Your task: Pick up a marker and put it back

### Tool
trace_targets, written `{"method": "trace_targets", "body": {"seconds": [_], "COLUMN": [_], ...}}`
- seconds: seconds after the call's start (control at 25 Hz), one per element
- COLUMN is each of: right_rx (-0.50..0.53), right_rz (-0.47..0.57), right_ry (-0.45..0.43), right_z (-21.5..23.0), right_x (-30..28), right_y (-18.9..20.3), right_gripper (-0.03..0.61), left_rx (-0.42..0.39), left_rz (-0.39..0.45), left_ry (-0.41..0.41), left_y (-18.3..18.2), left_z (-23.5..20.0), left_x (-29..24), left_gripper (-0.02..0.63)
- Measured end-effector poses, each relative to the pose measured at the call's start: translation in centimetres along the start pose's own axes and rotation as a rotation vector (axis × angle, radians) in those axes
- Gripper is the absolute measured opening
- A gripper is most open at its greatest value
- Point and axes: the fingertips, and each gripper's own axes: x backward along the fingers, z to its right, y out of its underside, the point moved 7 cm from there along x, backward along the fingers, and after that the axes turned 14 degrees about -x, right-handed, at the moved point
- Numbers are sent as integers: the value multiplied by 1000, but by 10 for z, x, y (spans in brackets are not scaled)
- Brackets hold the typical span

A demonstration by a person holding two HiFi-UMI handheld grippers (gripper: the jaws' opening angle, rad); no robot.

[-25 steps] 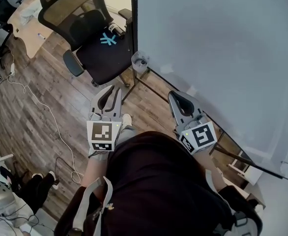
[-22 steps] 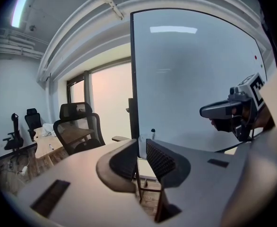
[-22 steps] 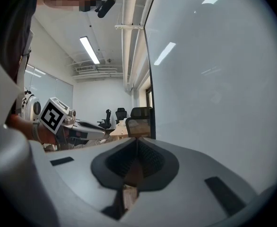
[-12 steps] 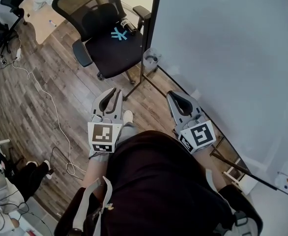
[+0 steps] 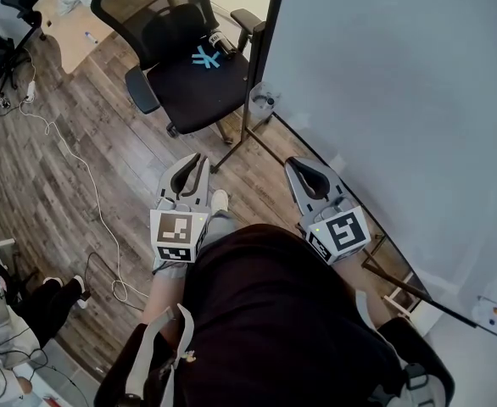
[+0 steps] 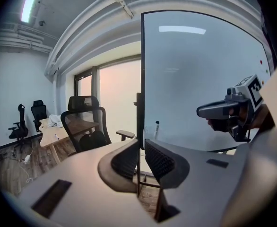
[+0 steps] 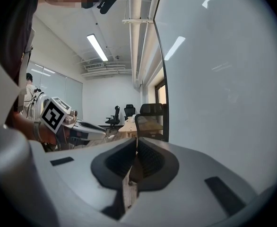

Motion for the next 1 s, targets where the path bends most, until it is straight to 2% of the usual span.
{"method": "trace_targets", "body": {"seconds": [0.2,1.0], "right_rx": [25,10], "right_rz": [-9,-13], "right_ry": [1,39], "right_z": [-5,7], "right_x": [-1,-4], "right_y": [-1,-1], "right_gripper": [21,21], "left_rx": [2,-8], "left_rz": [9,32], "left_ry": [7,31], "left_y": [-1,-8], "left_z": [-2,-9], "left_x": [1,-17], "left_gripper": [46,44]}}
